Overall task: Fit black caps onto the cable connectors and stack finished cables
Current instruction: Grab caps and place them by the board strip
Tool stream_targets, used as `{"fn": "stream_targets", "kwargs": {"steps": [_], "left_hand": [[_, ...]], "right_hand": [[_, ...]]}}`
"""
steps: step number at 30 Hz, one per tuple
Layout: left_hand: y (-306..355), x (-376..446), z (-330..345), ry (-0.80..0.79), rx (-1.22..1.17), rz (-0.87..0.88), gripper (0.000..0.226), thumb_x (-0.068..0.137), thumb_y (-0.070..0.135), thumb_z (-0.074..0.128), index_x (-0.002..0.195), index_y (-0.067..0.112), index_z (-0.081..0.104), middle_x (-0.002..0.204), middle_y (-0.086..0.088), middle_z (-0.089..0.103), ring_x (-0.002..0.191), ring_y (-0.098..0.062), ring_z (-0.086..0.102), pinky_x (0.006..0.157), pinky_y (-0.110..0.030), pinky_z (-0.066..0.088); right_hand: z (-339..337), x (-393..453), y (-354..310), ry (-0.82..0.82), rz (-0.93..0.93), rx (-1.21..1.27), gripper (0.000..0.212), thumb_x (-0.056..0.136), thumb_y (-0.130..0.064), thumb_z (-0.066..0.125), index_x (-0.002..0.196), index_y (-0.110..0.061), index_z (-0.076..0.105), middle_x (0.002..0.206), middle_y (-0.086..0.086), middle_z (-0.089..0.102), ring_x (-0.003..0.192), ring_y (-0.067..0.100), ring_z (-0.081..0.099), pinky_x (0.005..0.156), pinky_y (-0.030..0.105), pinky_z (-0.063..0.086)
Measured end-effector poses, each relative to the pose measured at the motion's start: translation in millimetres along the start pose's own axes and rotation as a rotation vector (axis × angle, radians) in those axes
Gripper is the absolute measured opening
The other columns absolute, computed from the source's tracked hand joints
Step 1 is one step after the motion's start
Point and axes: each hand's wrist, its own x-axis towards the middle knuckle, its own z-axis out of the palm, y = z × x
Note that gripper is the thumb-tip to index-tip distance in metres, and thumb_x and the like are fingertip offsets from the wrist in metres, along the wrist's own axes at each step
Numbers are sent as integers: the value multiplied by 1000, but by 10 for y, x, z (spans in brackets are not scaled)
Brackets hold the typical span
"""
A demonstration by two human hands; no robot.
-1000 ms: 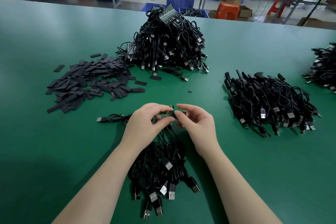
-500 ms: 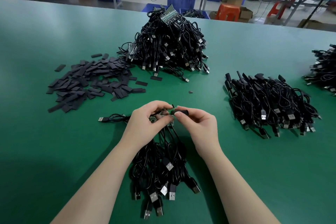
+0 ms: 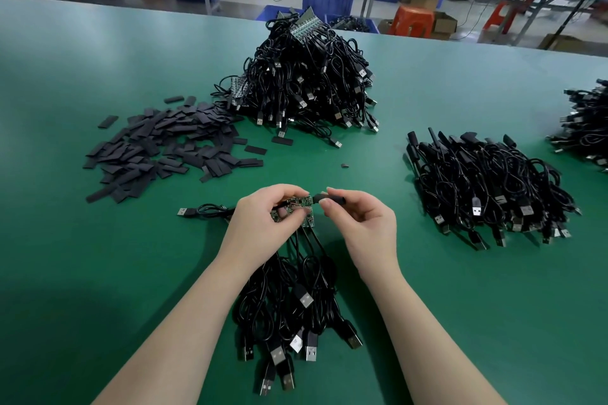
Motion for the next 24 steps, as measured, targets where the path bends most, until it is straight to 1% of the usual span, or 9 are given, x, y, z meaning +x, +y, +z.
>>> {"fn": "stream_targets", "kwargs": {"steps": [2, 4, 8, 10, 14, 17, 19, 21, 24], "left_hand": [[5, -2, -2, 12, 27, -6, 24, 83, 26, 72, 93, 46, 66, 88, 26, 65, 74, -6, 59, 68, -13, 48], [14, 4, -4, 21, 56, 6, 18, 85, 29, 70, 97, 43, 68, 87, 26, 66, 77, -4, 60, 67, -14, 49], [19, 28, -9, -1, 84, 42, 16, 88, 30, 68, 103, 31, 73, 93, 25, 69, 90, 3, 63, 79, -18, 51], [12, 34, -9, -2, 83, 50, 16, 88, 29, 69, 104, 30, 73, 94, 26, 69, 92, 5, 63, 82, -13, 49], [-9, 38, -7, 6, 71, 41, 17, 88, 29, 70, 104, 32, 72, 93, 31, 66, 95, 10, 61, 82, -3, 43], [-14, 41, -9, -6, 61, 25, 17, 87, 31, 70, 104, 34, 72, 96, 29, 67, 97, 9, 61, 85, -7, 44], [-13, 39, -5, -11, 57, 24, 17, 87, 31, 70, 104, 34, 72, 96, 28, 68, 98, 9, 61, 87, -10, 45], [-12, 34, 0, -1, 55, 21, 16, 87, 31, 70, 103, 34, 71, 95, 30, 67, 98, 9, 60, 86, -7, 43], [-6, 29, 1, 16, 54, 20, 16, 87, 32, 70, 102, 36, 71, 93, 33, 66, 98, 11, 60, 84, -2, 40]], "right_hand": [[-8, 2, 1, -15, 3, 5, 26, 82, -1, 76, 86, -27, 76, 85, -6, 77, 81, 6, 72, 75, 16, 54], [-8, 0, 5, -36, 14, 22, 25, 82, 0, 75, 88, -25, 76, 87, -5, 78, 84, 7, 72, 77, 18, 55], [3, 2, 7, -28, 20, 42, 27, 82, 0, 75, 88, -26, 76, 89, -2, 78, 86, 9, 73, 78, 18, 55], [5, 1, 3, -23, 9, 40, 29, 82, 0, 76, 88, -28, 76, 89, -3, 78, 87, 10, 73, 78, 17, 54], [4, -8, 7, -19, -23, -6, 33, 80, -1, 78, 88, -33, 77, 91, -6, 78, 87, 11, 73, 79, 17, 53], [12, -18, -4, -17, -52, -53, 31, 80, -3, 79, 87, -34, 76, 90, -8, 78, 87, 13, 72, 79, 17, 53], [5, -20, -15, -12, -76, -99, 29, 79, -6, 80, 85, -34, 76, 86, -11, 77, 83, 9, 72, 76, 14, 52], [-8, -17, -27, -8, -87, -137, 29, 78, -8, 81, 82, -36, 76, 83, -14, 76, 79, 5, 70, 74, 13, 51], [-4, -16, -30, -1, -88, -148, 28, 78, -9, 82, 82, -35, 75, 81, -17, 75, 77, 2, 69, 73, 11, 50]]}}
